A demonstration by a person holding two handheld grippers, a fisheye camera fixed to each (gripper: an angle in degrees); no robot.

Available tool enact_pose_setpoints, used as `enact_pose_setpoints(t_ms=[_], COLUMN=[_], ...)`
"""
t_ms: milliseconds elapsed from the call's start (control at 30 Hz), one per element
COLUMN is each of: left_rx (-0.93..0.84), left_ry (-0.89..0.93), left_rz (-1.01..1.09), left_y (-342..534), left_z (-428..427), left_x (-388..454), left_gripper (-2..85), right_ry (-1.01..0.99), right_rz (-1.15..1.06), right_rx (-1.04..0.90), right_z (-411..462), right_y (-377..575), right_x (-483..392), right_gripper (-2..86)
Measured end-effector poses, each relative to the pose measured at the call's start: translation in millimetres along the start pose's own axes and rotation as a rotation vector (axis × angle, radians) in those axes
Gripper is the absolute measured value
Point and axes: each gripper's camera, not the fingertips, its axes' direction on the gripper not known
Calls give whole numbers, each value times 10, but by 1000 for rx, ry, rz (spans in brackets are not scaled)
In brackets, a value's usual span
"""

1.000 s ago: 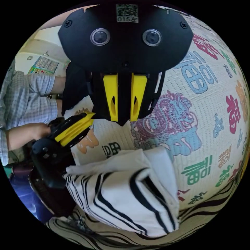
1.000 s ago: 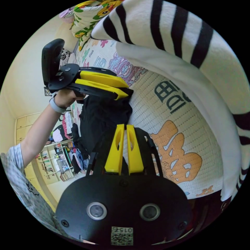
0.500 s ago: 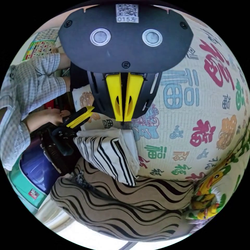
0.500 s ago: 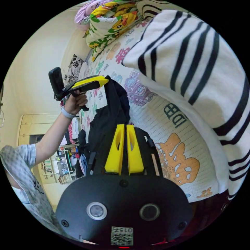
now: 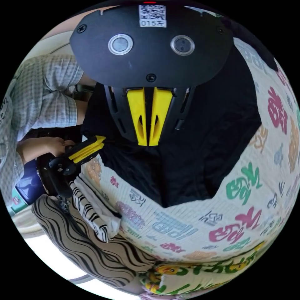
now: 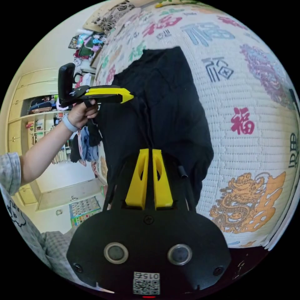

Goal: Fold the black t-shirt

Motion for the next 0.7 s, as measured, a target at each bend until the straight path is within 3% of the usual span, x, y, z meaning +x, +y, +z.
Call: enact_pose_setpoints(t_ms=[167,333,467,567,700], left_rx=[90,242,110,-40,-39], left_ry=[-6,50,18,-137,-242], left_rz=[-81,-61,-63,-91,-67], left_y=[531,826,985,1291,1784], left_z=[-369,-727,-550,-468,-673], left_x=[-101,-14,-45,-120,-107], left_gripper=[44,25,8,-2,-5], right_ry=[54,37,91,114,172], right_rz=[-27,-73,-57,-56,-47], right_rx=[36,115,-10,-73,-107], right_z=[123,468,1094,1456,1735], right_y=[-196,-724,-1093,-1203,-1381], right_x=[-242,-535,-672,-724,-895], right_gripper=[47,9,-2,-5,-6])
